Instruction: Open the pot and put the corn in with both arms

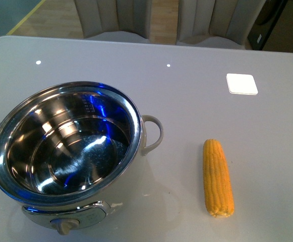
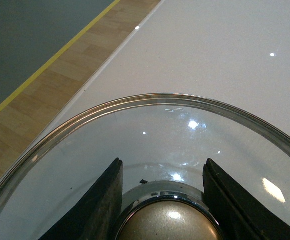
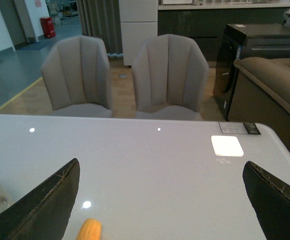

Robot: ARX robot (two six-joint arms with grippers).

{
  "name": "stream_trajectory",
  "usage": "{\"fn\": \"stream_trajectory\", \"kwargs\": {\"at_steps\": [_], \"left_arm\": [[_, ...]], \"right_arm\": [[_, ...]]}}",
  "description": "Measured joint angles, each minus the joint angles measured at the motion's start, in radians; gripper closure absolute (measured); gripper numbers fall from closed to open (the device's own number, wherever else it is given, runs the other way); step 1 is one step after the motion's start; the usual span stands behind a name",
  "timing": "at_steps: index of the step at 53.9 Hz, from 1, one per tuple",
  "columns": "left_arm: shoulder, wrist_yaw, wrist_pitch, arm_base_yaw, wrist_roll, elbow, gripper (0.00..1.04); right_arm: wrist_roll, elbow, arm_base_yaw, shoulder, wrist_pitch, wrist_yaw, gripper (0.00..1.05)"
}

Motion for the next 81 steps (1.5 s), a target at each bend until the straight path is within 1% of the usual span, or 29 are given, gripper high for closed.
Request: {"fn": "stream_trajectory", "kwargs": {"at_steps": [15, 42, 45, 49, 52, 55, 57, 60, 70, 81], "left_arm": [[0.111, 0.003, 0.011, -0.015, 0.017, 0.108, 0.63], [0.219, 0.011, 0.072, -0.027, 0.002, 0.161, 0.63], [0.220, 0.008, 0.076, -0.027, 0.003, 0.160, 0.54], [0.218, -0.005, 0.080, -0.028, 0.005, 0.157, 0.36], [0.213, -0.013, 0.080, -0.028, 0.005, 0.149, 0.26], [0.195, -0.023, 0.077, -0.028, 0.004, 0.135, 0.12], [0.178, -0.024, 0.074, -0.027, 0.004, 0.126, 0.06], [0.132, -0.027, 0.070, -0.027, 0.003, 0.102, 0.08], [-0.026, -0.029, 0.037, -0.019, -0.004, 0.033, 0.07], [-0.267, 0.019, -0.039, 0.019, -0.018, -0.090, 0.07]], "right_arm": [[0.000, 0.000, 0.000, 0.000, 0.000, 0.000, 0.09], [0.000, 0.000, 0.000, 0.000, 0.000, 0.000, 0.09], [0.000, 0.000, 0.000, 0.000, 0.000, 0.000, 0.09], [0.000, 0.000, 0.000, 0.000, 0.000, 0.000, 0.09], [0.000, 0.000, 0.000, 0.000, 0.000, 0.000, 0.09], [0.000, 0.000, 0.000, 0.000, 0.000, 0.000, 0.09], [0.000, 0.000, 0.000, 0.000, 0.000, 0.000, 0.09], [0.000, 0.000, 0.000, 0.000, 0.000, 0.000, 0.09], [0.000, 0.000, 0.000, 0.000, 0.000, 0.000, 0.09], [0.000, 0.000, 0.000, 0.000, 0.000, 0.000, 0.09]]}}
